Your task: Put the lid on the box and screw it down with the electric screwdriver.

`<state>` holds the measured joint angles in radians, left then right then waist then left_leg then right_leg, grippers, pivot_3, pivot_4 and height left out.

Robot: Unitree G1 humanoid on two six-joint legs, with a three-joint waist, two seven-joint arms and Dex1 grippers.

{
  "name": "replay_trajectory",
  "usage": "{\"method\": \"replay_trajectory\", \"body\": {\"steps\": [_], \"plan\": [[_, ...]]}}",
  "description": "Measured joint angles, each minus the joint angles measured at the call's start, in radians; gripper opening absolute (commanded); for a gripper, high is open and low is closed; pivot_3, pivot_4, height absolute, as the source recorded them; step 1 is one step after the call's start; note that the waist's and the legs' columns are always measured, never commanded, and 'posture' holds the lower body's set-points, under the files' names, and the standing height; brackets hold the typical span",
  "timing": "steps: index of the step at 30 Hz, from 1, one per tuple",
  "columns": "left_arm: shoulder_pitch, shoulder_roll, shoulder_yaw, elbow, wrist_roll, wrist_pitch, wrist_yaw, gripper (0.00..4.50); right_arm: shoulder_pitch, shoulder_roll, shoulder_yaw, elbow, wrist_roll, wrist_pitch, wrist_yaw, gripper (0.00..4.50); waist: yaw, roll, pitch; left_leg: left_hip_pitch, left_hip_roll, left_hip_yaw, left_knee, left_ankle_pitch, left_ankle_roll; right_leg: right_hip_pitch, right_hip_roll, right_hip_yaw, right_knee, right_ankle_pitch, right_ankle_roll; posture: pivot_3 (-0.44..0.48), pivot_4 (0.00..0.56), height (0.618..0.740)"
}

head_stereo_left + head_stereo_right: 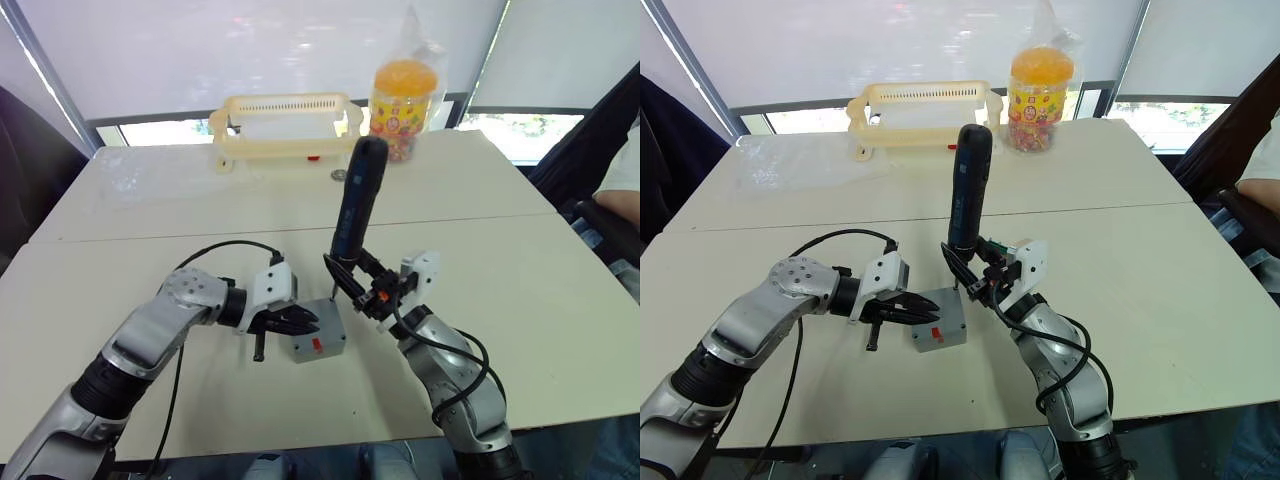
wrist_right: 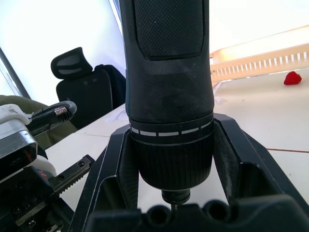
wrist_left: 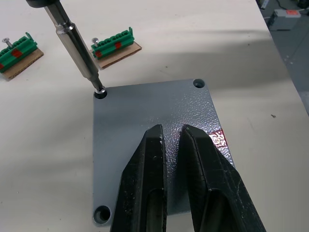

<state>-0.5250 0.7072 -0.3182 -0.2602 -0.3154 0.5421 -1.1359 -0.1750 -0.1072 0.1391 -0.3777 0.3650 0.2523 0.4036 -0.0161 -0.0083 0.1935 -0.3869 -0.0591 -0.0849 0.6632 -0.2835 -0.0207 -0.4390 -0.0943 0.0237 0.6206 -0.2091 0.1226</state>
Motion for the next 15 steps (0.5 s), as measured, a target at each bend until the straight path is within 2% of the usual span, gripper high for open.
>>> {"method": "replay_trajectory", "body": {"steps": [6, 11, 15], "plan": [[0.002, 0.0, 0.0, -0.001, 0.0, 0.002, 0.001, 0.59, 0.001, 0.0, 0.006, 0.018, -0.012, -0.031, 0.01, 1.71, 0.0, 0.0, 0.0, 0.003, 0.0, 0.0, 0.0, 0.0, 0.0, 0.002, 0.0, 0.0, 0.0, 0.0, 0.0, 0.0, 0.15, 0.74], [0.007, 0.0, -0.001, -0.003, 0.0, 0.018, 0.001, 0.59, 0.006, 0.0, 0.016, 0.035, -0.031, -0.057, 0.015, 1.71, -0.001, 0.0, 0.0, 0.013, 0.001, 0.0, -0.001, -0.001, 0.002, 0.013, 0.0, 0.0, -0.002, 0.0, 0.0, 0.0, 0.15, 0.74], [0.01, 0.0, -0.001, -0.009, 0.0, 0.021, 0.003, 0.59, 0.006, 0.009, 0.02, 0.052, -0.037, -0.08, 0.015, 1.71, -0.001, 0.0, 0.0, 0.013, 0.001, 0.0, -0.001, -0.001, 0.002, 0.013, 0.001, 0.0, -0.001, 0.0, 0.0, 0.0, 0.15, 0.74]]}}
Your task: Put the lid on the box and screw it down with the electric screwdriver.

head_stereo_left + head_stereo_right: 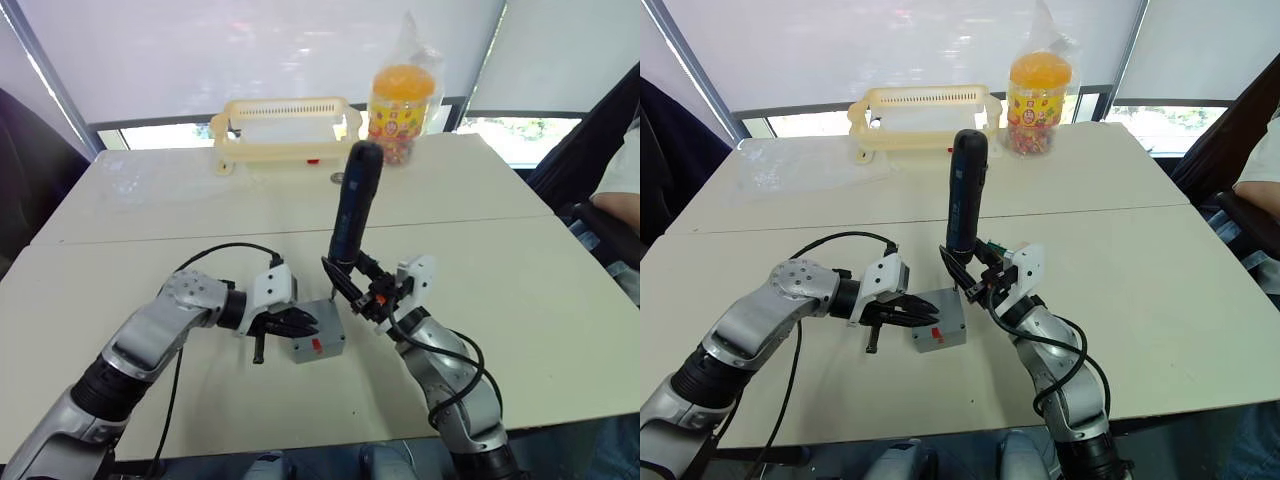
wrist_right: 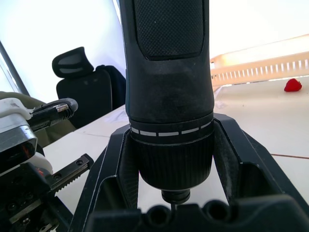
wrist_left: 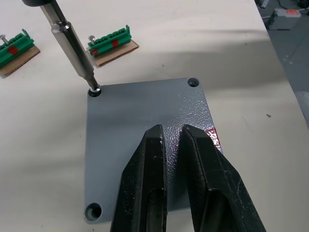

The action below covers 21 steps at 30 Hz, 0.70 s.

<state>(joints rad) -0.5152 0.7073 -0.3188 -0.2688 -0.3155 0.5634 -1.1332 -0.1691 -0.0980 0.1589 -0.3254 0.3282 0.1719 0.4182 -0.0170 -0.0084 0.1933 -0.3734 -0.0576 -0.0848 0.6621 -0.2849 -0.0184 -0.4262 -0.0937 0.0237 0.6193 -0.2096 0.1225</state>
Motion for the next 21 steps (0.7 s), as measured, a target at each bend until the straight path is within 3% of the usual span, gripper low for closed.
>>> {"method": "replay_trajectory", "body": {"steps": [21], "plan": [[0.015, 0.001, 0.018, -0.003, 0.0, 0.016, 0.003, 0.59, -0.003, -0.005, 0.04, 0.049, -0.051, -0.085, 0.014, 1.71, -0.002, 0.0, -0.004, 0.0, 0.0, 0.0, 0.0, 0.0, 0.0, 0.0, 0.001, 0.0, 0.0, 0.0, 0.0, 0.0, 0.15, 0.74]]}}
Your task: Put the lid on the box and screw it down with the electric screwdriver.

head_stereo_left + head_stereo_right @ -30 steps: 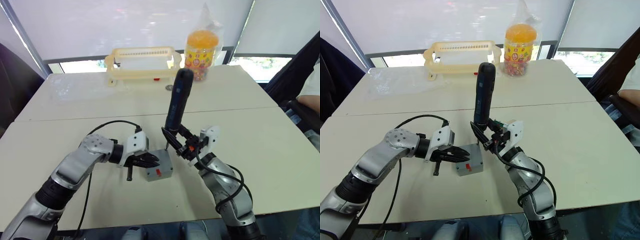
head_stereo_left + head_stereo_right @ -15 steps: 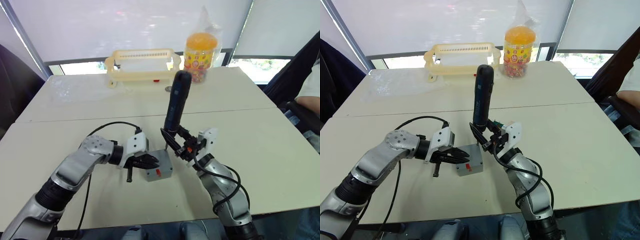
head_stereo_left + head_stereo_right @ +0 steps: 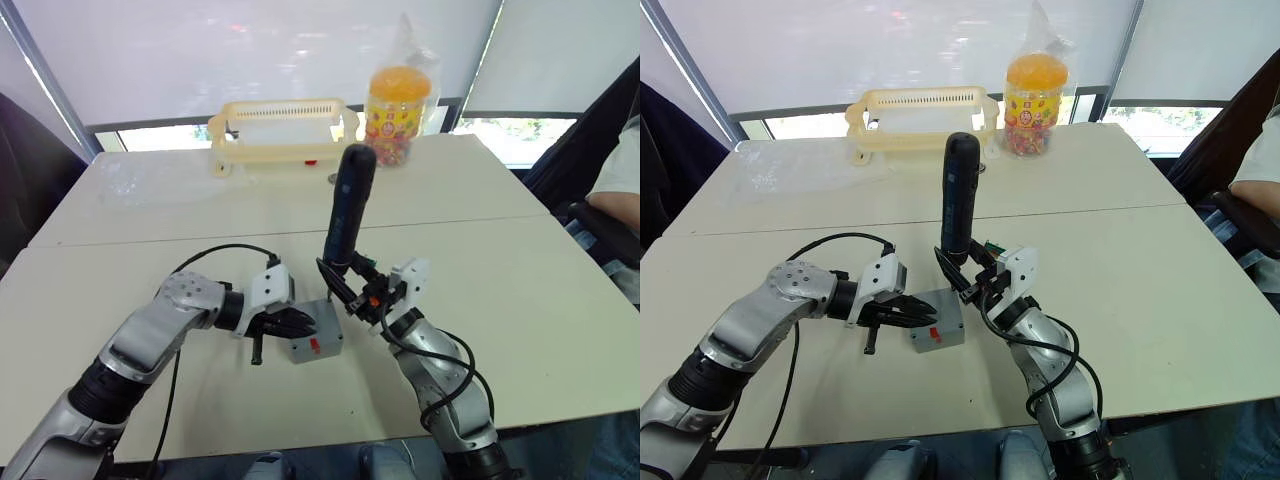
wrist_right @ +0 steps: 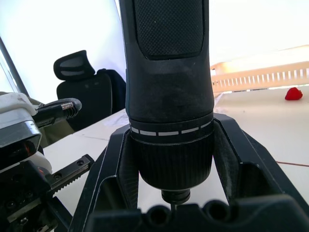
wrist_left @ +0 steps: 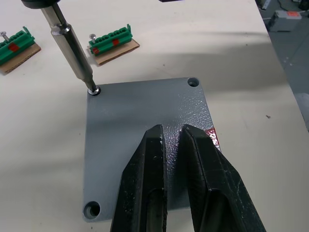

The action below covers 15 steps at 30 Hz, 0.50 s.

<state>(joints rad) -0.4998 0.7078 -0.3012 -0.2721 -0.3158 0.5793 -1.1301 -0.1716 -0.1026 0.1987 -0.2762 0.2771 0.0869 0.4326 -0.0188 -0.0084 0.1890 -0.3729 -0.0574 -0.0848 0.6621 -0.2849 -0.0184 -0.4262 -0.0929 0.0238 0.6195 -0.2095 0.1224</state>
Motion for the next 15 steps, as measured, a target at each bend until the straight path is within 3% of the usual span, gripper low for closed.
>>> {"method": "replay_trajectory", "body": {"steps": [15], "plan": [[0.006, 0.0, 0.001, -0.003, 0.001, 0.0, 0.003, 0.59, -0.016, -0.035, 0.008, 0.007, -0.026, 0.0, 0.028, 1.71, 0.001, -0.001, -0.003, 0.0, 0.0, 0.0, 0.0, 0.0, 0.0, 0.001, 0.0, 0.0, 0.0, 0.0, 0.0, 0.0, 0.15, 0.74]]}}
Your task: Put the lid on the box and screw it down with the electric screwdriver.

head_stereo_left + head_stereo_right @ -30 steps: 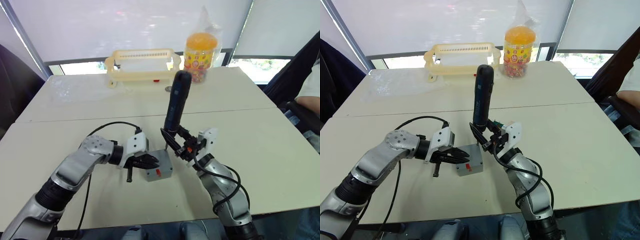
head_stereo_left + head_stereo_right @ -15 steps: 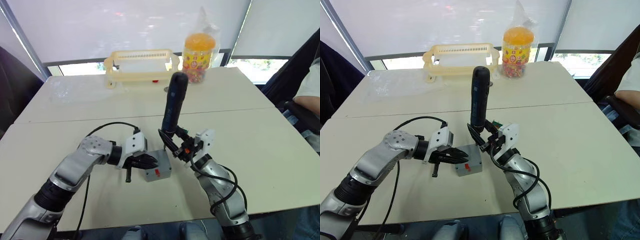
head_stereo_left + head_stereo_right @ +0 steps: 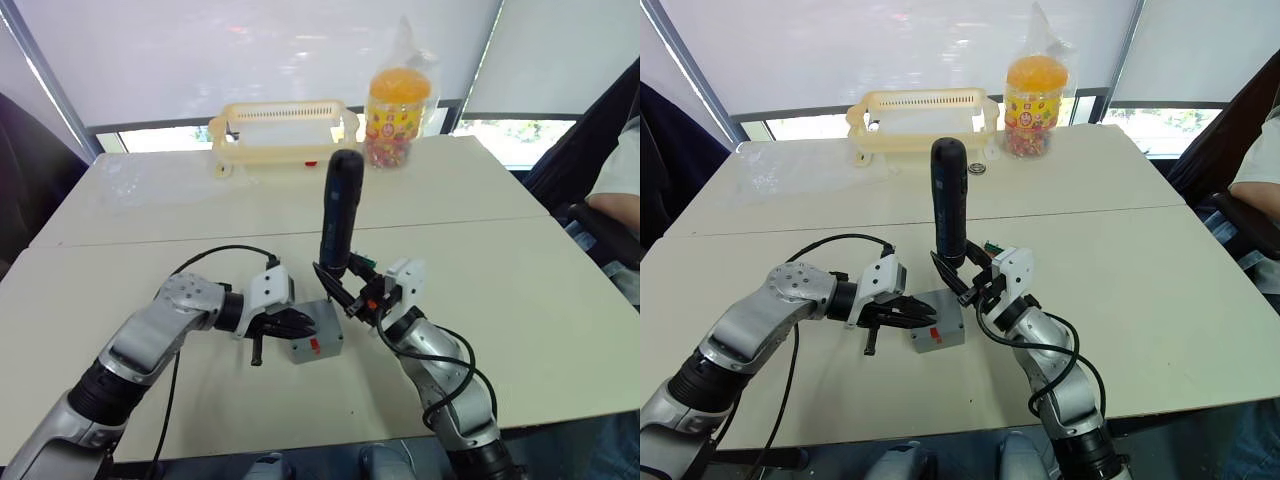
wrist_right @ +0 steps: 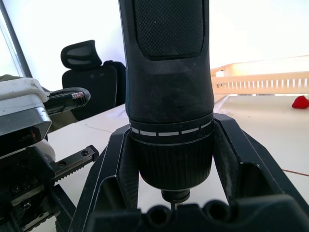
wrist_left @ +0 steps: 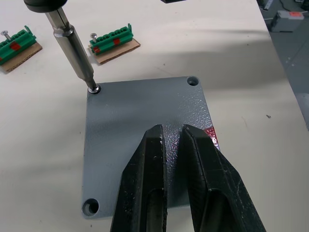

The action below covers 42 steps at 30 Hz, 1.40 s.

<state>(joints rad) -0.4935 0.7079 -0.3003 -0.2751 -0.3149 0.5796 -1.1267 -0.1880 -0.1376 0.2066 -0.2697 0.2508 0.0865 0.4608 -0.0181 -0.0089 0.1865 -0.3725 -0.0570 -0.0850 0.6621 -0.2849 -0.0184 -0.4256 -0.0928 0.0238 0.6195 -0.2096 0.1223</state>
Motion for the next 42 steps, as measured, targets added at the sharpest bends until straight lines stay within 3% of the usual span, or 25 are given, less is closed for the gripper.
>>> {"method": "replay_trajectory", "body": {"steps": [42], "plan": [[0.02, -0.001, -0.002, -0.003, 0.002, 0.016, 0.019, 0.59, -0.006, -0.039, 0.025, 0.018, -0.053, 0.013, -0.005, 1.71, 0.002, -0.002, -0.02, 0.002, 0.001, -0.001, 0.0, 0.0, 0.0, 0.003, 0.0, 0.0, -0.003, -0.002, -0.003, 0.0, 0.15, 0.74]]}}
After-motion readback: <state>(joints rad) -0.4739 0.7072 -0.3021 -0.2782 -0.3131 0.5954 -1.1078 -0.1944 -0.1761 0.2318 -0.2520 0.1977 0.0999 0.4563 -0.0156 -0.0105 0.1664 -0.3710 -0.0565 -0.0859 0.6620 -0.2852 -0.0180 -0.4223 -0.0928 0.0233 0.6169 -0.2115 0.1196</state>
